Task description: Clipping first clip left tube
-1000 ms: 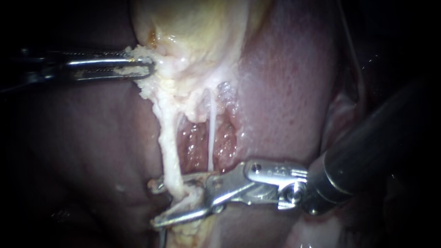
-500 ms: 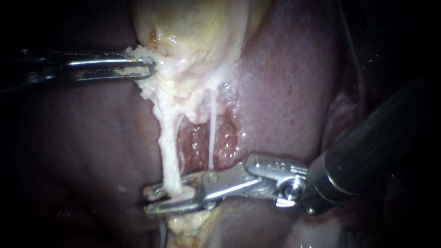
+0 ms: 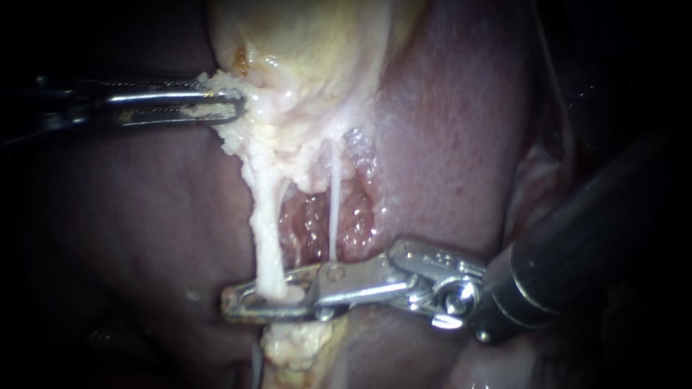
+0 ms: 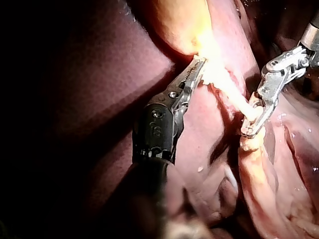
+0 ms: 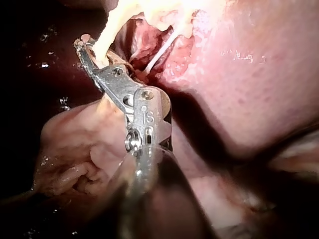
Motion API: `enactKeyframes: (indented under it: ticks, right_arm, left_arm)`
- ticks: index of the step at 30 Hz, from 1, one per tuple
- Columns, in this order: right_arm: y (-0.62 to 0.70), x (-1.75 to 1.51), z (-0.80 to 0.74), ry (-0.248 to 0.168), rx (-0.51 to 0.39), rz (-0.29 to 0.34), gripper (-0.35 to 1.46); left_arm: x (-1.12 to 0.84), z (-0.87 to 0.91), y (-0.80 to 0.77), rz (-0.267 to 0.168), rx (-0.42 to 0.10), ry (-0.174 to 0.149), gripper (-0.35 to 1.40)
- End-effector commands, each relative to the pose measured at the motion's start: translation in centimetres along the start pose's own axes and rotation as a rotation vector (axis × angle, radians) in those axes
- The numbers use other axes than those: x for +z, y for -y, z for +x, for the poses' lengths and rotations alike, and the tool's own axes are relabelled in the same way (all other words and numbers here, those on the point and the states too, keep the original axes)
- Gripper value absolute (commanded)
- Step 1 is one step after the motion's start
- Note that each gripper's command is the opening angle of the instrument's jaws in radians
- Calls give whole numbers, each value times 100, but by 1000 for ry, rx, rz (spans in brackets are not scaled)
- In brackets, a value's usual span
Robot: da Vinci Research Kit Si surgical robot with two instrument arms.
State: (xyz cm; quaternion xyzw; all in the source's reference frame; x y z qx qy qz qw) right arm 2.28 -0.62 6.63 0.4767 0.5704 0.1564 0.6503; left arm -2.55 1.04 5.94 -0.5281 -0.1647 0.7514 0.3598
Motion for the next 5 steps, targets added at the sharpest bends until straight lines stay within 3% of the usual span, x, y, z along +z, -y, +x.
enactKeyframes:
  ticks: [1,5]
  right_arm:
    - [0,1,-1,1,0,0,-35]
    - [-4,1,-2,1,-1,-2,-35]
  left_arm:
    - [0,0,0,0,0,0,-35]
    - [0,0,1,0,0,0,-35]
